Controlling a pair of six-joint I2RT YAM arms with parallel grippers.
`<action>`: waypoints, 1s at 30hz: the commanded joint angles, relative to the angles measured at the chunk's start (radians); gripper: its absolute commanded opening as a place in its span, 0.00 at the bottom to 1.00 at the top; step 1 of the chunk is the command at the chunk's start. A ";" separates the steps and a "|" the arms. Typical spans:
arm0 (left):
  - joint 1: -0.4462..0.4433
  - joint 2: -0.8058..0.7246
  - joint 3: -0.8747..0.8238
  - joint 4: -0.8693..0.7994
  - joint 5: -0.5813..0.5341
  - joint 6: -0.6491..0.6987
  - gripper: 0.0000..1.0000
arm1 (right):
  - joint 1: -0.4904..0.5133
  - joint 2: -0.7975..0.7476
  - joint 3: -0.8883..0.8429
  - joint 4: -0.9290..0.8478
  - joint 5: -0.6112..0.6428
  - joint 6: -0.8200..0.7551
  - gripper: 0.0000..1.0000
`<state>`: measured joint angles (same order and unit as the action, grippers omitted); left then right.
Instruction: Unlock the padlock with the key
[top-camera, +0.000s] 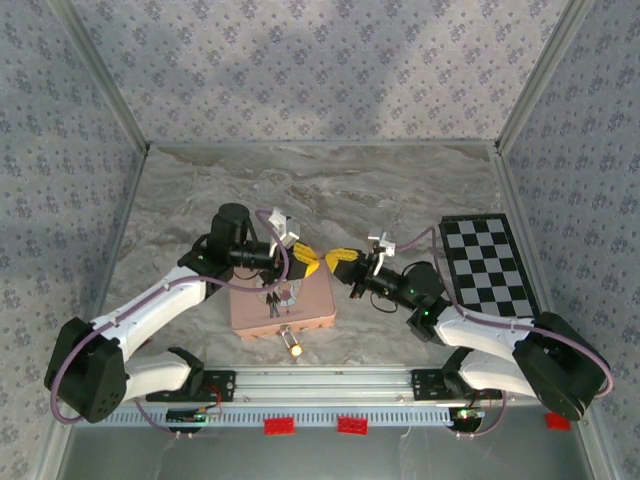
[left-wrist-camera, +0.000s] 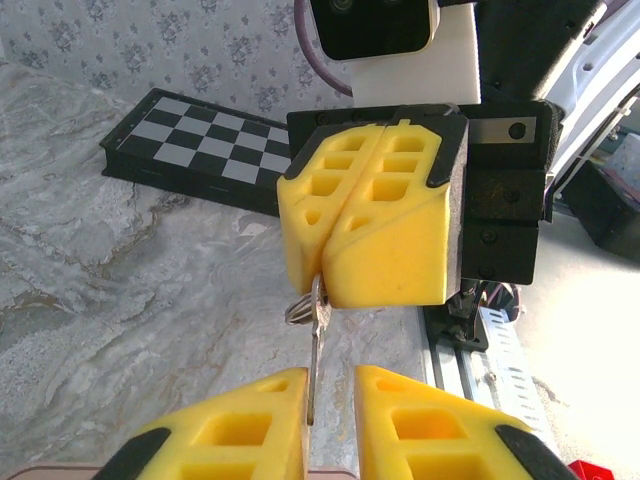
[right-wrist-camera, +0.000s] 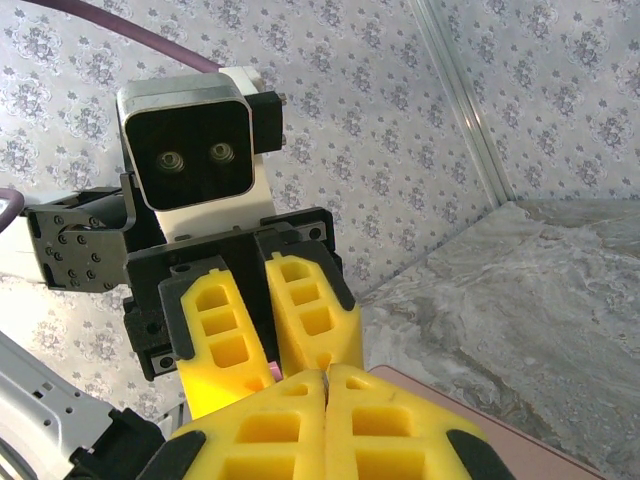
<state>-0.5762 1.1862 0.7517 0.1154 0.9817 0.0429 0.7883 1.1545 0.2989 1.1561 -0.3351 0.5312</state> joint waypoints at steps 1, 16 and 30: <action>-0.004 -0.018 0.034 0.001 0.043 0.022 0.15 | 0.007 0.008 0.008 0.025 0.017 -0.019 0.00; -0.015 0.030 0.131 -0.230 -0.094 0.118 0.00 | 0.006 -0.045 -0.017 -0.128 0.095 -0.109 0.12; -0.152 0.233 0.430 -0.751 -0.333 0.280 0.00 | -0.212 -0.418 -0.013 -0.634 -0.157 -0.290 0.72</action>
<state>-0.6903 1.3880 1.0901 -0.4328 0.7292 0.2592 0.6140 0.7578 0.2630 0.6655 -0.3405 0.2882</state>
